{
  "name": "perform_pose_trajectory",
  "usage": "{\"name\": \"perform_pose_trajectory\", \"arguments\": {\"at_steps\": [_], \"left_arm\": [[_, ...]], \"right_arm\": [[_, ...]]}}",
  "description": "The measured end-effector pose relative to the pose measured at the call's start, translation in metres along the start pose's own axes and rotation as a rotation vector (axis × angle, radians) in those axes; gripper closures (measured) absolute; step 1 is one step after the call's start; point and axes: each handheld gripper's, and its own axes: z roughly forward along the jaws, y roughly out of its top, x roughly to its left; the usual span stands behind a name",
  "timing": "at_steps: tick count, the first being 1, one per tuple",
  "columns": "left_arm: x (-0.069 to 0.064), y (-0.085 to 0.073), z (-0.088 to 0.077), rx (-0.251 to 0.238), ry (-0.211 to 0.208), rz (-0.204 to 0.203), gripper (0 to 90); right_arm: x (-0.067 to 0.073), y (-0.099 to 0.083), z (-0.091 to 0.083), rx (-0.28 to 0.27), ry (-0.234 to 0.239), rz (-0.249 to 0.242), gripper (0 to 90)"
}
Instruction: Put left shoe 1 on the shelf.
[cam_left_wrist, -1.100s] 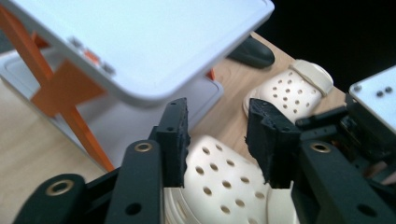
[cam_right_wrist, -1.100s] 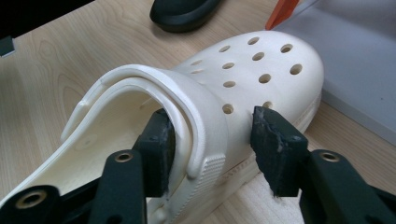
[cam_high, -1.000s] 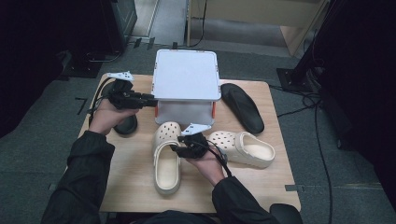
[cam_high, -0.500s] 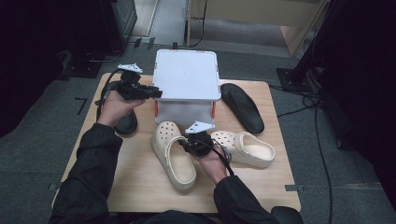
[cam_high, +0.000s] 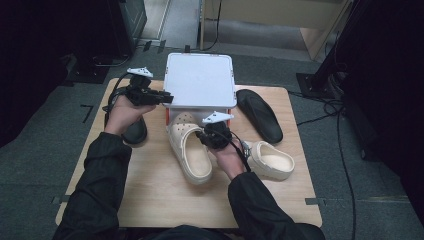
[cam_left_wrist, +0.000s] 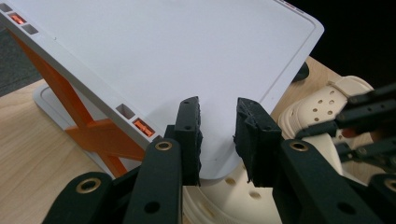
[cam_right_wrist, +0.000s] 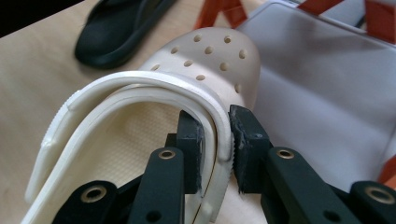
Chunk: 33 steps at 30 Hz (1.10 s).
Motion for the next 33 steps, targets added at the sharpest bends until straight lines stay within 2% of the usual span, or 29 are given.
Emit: {"name": "perform_pose_trajectory", "arguments": {"at_steps": [2,3,8,11,14,17,21,25,27,30,33], "left_arm": [[0.001,0.0,0.0,-0.003,-0.004,-0.004,70.9],[0.001,0.0,0.0,-0.003,-0.005,-0.005,71.0],[0.001,-0.001,0.0,-0.007,-0.001,-0.006,70.9],[0.001,-0.001,0.0,-0.008,-0.003,-0.004,71.0],[0.002,-0.002,-0.001,-0.01,-0.007,-0.006,71.4],[0.002,-0.002,0.0,-0.011,-0.008,-0.007,71.7],[0.002,-0.002,0.0,-0.012,-0.006,-0.01,72.0],[0.002,-0.002,0.001,-0.016,-0.022,-0.019,73.4],[0.002,-0.002,0.002,-0.019,-0.024,-0.022,74.3],[0.002,-0.002,0.002,-0.019,-0.02,-0.019,74.5],[0.002,-0.002,0.002,-0.021,-0.021,-0.023,74.8]], "right_arm": [[-0.005,0.006,0.005,0.0,-0.022,0.01,75.4],[-0.009,0.01,0.01,-0.003,-0.035,0.032,75.4],[-0.012,0.017,0.025,-0.011,-0.071,0.058,75.3],[-0.011,0.017,0.035,0.007,-0.123,0.056,75.0],[-0.011,0.014,0.042,0.034,-0.143,0.064,74.2],[-0.012,0.011,0.043,0.016,-0.123,0.1,71.9],[-0.014,0.01,0.041,0.017,-0.056,0.136,61.0],[-0.013,0.008,0.028,-0.016,-0.024,0.123,54.8],[-0.014,0.007,0.019,-0.024,-0.001,0.136,53.1],[-0.013,0.008,0.004,-0.05,0.027,0.135,55.2],[-0.01,0.007,-0.008,-0.057,0.049,0.114,61.1]]}}
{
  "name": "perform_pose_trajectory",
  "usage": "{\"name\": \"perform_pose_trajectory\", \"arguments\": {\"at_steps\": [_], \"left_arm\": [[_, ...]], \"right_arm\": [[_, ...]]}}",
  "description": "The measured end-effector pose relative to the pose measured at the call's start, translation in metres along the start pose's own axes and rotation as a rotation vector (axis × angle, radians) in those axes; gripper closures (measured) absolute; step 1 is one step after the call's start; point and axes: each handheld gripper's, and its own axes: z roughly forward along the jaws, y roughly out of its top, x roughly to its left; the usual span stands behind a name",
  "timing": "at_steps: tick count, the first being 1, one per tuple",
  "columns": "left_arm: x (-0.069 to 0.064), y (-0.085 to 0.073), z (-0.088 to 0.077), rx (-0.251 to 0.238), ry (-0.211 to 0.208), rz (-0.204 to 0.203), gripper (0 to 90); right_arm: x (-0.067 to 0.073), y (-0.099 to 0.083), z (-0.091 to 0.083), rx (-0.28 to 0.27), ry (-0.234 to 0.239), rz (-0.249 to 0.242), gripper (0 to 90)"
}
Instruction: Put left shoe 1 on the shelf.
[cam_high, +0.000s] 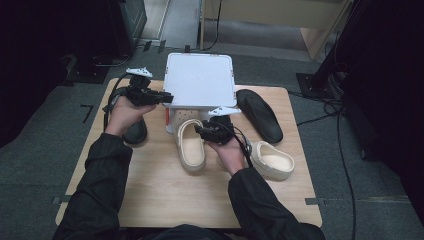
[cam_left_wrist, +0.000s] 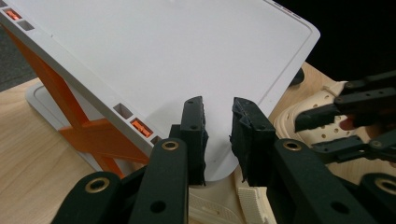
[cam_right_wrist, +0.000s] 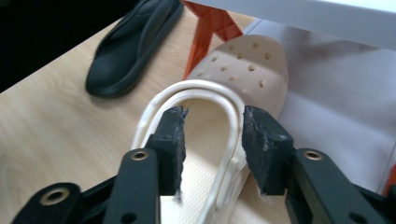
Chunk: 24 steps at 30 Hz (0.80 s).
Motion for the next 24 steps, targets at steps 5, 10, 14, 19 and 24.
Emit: {"name": "perform_pose_trajectory", "arguments": {"at_steps": [5,10,14,19,24], "left_arm": [[0.0,0.0,0.0,-0.002,0.0,0.0,75.0],[0.001,-0.001,0.0,-0.001,-0.001,-0.004,77.6],[0.0,0.0,0.001,-0.001,0.005,-0.002,77.8],[-0.001,0.0,0.002,-0.001,-0.003,-0.003,78.1],[-0.002,0.0,0.002,-0.002,0.002,-0.003,78.5]], "right_arm": [[0.009,-0.008,-0.011,0.006,0.044,-0.044,69.0],[0.017,-0.024,-0.019,0.016,0.081,-0.072,79.0],[0.023,-0.043,-0.026,0.032,0.112,-0.071,81.0],[0.028,-0.065,-0.03,0.058,0.121,-0.094,83.5],[0.037,-0.081,-0.03,0.082,0.143,-0.111,82.9]]}}
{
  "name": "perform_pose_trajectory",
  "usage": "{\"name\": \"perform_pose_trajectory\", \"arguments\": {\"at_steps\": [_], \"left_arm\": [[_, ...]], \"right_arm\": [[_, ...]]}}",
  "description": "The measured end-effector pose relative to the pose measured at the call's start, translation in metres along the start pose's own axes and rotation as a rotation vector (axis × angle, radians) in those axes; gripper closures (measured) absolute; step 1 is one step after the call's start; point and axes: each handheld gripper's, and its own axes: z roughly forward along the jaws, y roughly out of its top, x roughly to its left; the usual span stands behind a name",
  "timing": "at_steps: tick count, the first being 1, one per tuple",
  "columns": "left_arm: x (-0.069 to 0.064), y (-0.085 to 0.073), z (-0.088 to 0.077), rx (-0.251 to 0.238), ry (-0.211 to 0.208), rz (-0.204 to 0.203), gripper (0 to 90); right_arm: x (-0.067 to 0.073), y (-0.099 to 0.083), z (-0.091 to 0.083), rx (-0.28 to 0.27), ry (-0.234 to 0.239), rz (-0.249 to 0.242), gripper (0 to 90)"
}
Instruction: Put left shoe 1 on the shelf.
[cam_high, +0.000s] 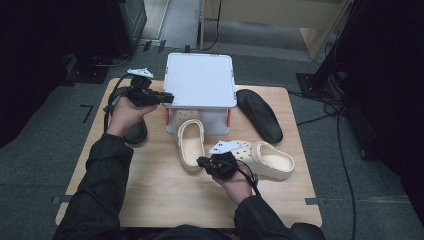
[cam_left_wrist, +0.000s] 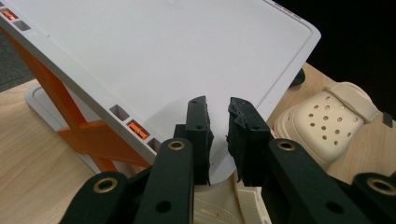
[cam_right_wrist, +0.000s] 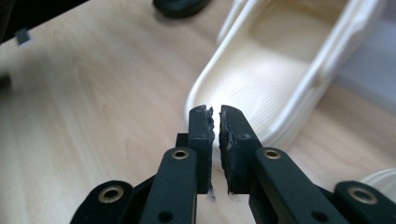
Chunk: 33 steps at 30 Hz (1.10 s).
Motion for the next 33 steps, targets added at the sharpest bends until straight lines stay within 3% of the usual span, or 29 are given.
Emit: {"name": "perform_pose_trajectory", "arguments": {"at_steps": [5,10,19,33], "left_arm": [[0.001,0.0,0.0,0.0,-0.009,-0.008,79.4],[0.001,-0.001,-0.001,-0.005,-0.003,-0.004,81.2],[0.001,-0.003,-0.001,-0.013,-0.003,-0.009,83.1],[0.002,-0.004,-0.002,-0.013,-0.006,-0.02,84.3]], "right_arm": [[0.009,-0.012,0.01,0.041,0.023,-0.031,82.0],[0.01,-0.017,0.021,0.068,0.026,-0.039,81.7],[0.009,-0.013,0.03,0.052,0.03,-0.086,82.2],[-0.001,0.004,0.044,0.013,0.005,-0.068,82.7]]}}
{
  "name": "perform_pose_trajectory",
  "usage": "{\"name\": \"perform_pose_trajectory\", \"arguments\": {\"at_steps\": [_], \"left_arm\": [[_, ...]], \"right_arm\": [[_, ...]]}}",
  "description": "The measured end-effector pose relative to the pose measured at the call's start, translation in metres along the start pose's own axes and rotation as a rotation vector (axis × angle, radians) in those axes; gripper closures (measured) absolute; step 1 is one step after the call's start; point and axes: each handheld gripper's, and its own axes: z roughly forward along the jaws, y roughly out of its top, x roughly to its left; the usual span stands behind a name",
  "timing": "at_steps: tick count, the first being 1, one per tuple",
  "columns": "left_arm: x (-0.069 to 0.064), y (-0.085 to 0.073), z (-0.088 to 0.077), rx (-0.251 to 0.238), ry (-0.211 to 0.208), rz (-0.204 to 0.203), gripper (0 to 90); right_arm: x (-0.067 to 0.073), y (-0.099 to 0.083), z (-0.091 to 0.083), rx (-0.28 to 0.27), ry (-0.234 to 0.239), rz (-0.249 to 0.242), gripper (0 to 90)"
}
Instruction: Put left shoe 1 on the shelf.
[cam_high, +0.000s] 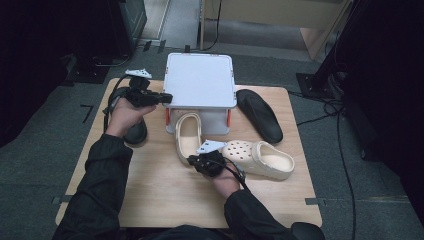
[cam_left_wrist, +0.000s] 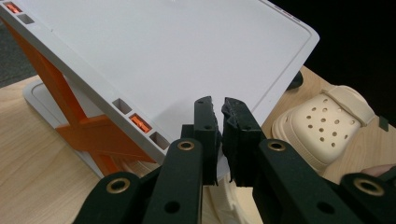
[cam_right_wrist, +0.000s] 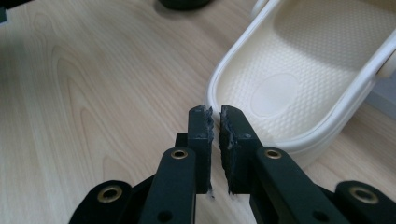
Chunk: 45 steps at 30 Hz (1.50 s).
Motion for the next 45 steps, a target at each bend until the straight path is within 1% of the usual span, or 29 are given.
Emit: {"name": "perform_pose_trajectory", "arguments": {"at_steps": [2,4,5,8,9,11,12,13,14,15,17,18,19,20,21,22,23,24,25,27,30,33,35,37,40,42,43,44,45], "left_arm": [[0.0,0.0,0.0,0.002,0.002,0.003,84.3],[0.0,0.0,0.0,0.002,0.003,0.006,84.3],[-0.001,0.0,0.0,0.001,0.003,0.009,84.3],[-0.001,0.0,0.0,0.003,0.0,0.007,84.3],[0.0,0.0,0.0,0.004,-0.009,0.004,84.4],[0.0,0.0,-0.001,0.005,-0.012,0.004,84.6],[0.0,0.0,-0.001,0.004,-0.013,0.003,84.6],[0.0,0.0,-0.001,0.005,-0.012,0.002,84.6],[0.0,0.0,-0.001,0.004,-0.013,-0.001,84.6],[0.0,0.0,-0.001,0.004,-0.015,-0.003,84.6],[0.0,0.0,-0.001,0.006,-0.014,-0.001,84.6],[0.0,0.0,-0.001,0.007,-0.016,-0.003,84.7],[0.0,0.0,-0.001,0.007,-0.016,0.002,84.7],[0.0,0.0,-0.001,0.007,-0.016,0.002,84.7],[0.0,0.0,-0.001,0.006,-0.017,-0.001,84.7],[0.0,0.0,-0.001,0.006,-0.021,-0.006,84.8],[0.0,0.0,-0.001,0.006,-0.02,-0.005,84.8],[0.0,0.0,-0.001,0.006,-0.02,-0.005,84.8],[0.0,-0.001,-0.001,0.007,-0.021,-0.007,84.8],[0.001,-0.001,-0.001,0.004,-0.021,-0.009,84.8],[0.001,-0.001,-0.001,0.0,-0.026,-0.009,84.8],[0.001,-0.001,-0.001,-0.001,-0.024,-0.011,84.8],[0.001,-0.001,-0.001,0.0,-0.024,-0.013,84.8],[0.001,-0.001,-0.002,0.002,-0.024,-0.012,84.8],[0.001,-0.001,-0.001,0.001,-0.028,-0.016,84.8],[0.002,-0.001,-0.001,0.0,-0.028,-0.018,84.8],[0.002,-0.001,-0.001,0.0,-0.029,-0.018,84.8],[0.002,-0.002,-0.001,0.0,-0.029,-0.018,84.8],[0.002,-0.002,-0.002,0.001,-0.029,-0.018,84.8]], "right_arm": [[-0.001,0.004,0.004,0.004,-0.004,0.003,82.7],[-0.001,0.007,0.006,-0.009,-0.006,0.0,82.8],[-0.001,0.012,0.008,-0.032,-0.01,0.004,82.7],[-0.001,0.018,0.01,-0.048,-0.02,-0.006,82.5],[-0.003,0.024,0.012,-0.063,-0.023,-0.014,82.5],[-0.008,0.029,0.016,-0.029,-0.026,-0.007,81.1],[-0.009,0.03,0.017,-0.03,-0.025,-0.01,82.9],[-0.011,0.032,0.018,-0.04,-0.011,-0.012,83.7],[-0.012,0.034,0.019,-0.035,-0.002,-0.014,82.9],[-0.012,0.036,0.02,-0.028,-0.009,-0.02,80.7],[-0.014,0.04,0.024,-0.018,-0.042,-0.043,80.0],[-0.016,0.041,0.026,-0.014,-0.042,-0.04,81.8],[-0.019,0.043,0.026,-0.019,-0.022,-0.034,83.1],[-0.019,0.043,0.026,-0.019,-0.022,-0.034,83.1],[-0.021,0.044,0.027,-0.017,-0.007,-0.016,83.6],[-0.022,0.046,0.027,-0.018,-0.002,-0.014,81.6],[-0.023,0.048,0.03,-0.019,-0.039,-0.032,79.9],[-0.023,0.048,0.03,-0.019,-0.039,-0.032,79.9],[-0.027,0.049,0.034,-0.015,-0.039,-0.019,81.0],[-0.028,0.049,0.034,-0.027,-0.021,0.013,80.1],[-0.026,0.045,0.03,-0.011,-0.029,0.015,79.7],[-0.025,0.041,0.028,0.007,-0.032,0.031,79.2],[-0.025,0.033,0.025,0.026,-0.044,0.042,73.0],[-0.026,0.028,0.025,0.034,-0.078,0.042,67.8],[-0.028,0.022,0.027,0.025,-0.137,0.079,59.7],[-0.03,0.021,0.028,0.003,-0.125,0.103,59.7],[-0.03,0.022,0.028,-0.005,-0.121,0.111,58.0],[-0.029,0.022,0.029,-0.014,-0.129,0.108,50.8],[-0.028,0.023,0.031,-0.014,-0.154,0.11,50.1]]}}
